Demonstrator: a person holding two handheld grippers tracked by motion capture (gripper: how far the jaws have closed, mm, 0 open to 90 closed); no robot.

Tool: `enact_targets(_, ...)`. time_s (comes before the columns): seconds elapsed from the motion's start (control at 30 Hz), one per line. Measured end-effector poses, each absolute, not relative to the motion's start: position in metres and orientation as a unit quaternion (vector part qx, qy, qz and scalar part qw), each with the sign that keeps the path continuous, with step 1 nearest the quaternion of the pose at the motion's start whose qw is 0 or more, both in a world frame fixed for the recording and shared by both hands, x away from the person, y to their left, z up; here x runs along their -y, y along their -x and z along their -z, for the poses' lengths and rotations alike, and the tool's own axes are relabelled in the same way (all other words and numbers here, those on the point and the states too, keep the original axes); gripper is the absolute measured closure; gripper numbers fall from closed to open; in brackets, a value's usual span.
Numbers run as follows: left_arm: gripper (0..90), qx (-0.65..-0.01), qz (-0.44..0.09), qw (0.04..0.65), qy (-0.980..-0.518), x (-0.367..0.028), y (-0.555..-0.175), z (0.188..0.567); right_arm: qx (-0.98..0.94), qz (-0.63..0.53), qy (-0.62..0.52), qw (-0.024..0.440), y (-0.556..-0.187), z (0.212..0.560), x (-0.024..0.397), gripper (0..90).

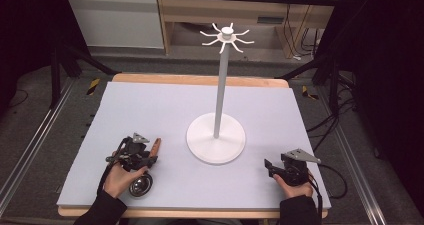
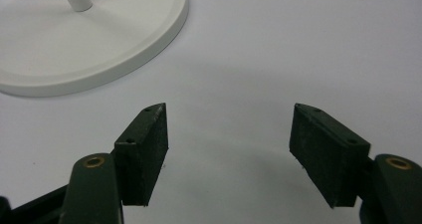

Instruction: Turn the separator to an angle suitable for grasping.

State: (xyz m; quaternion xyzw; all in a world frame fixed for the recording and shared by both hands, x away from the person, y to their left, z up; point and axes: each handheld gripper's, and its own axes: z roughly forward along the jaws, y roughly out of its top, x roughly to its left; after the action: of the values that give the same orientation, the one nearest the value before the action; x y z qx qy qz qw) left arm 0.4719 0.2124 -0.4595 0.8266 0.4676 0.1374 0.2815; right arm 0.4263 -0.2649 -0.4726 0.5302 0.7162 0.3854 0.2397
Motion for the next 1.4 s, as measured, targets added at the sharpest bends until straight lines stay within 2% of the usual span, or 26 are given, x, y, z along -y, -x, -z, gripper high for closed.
enact_targets(0.23, 61.6, -0.462, -0.113, 0.291, -0.830, -0.208, -0.471, 0.462, -0.716, -0.385, -0.530, 0.241, -0.426, 0.473, 0.265, 32.7)
enact_targets(0.63, 62.5, -0.448, -0.120, 0.282, -0.840, -0.199, -0.467, 0.461, -0.716, -0.383, -0.533, 0.239, -0.426, 0.473, 0.266, 33.6)
enact_targets(0.73, 55.9, -0.447, -0.123, 0.281, -0.841, -0.200, -0.469, 0.459, -0.715, -0.385, -0.532, 0.239, -0.427, 0.473, 0.267, 33.6)
enact_targets(0.97, 47.8, -0.444, -0.130, 0.296, -0.835, -0.204, -0.471, 0.443, -0.714, -0.387, -0.535, 0.233, -0.427, 0.472, 0.268, 34.6)
enact_targets(1.4, 47.3, -0.442, -0.132, 0.279, -0.842, -0.196, -0.488, 0.433, -0.713, -0.385, -0.539, 0.230, -0.428, 0.471, 0.268, 35.4)
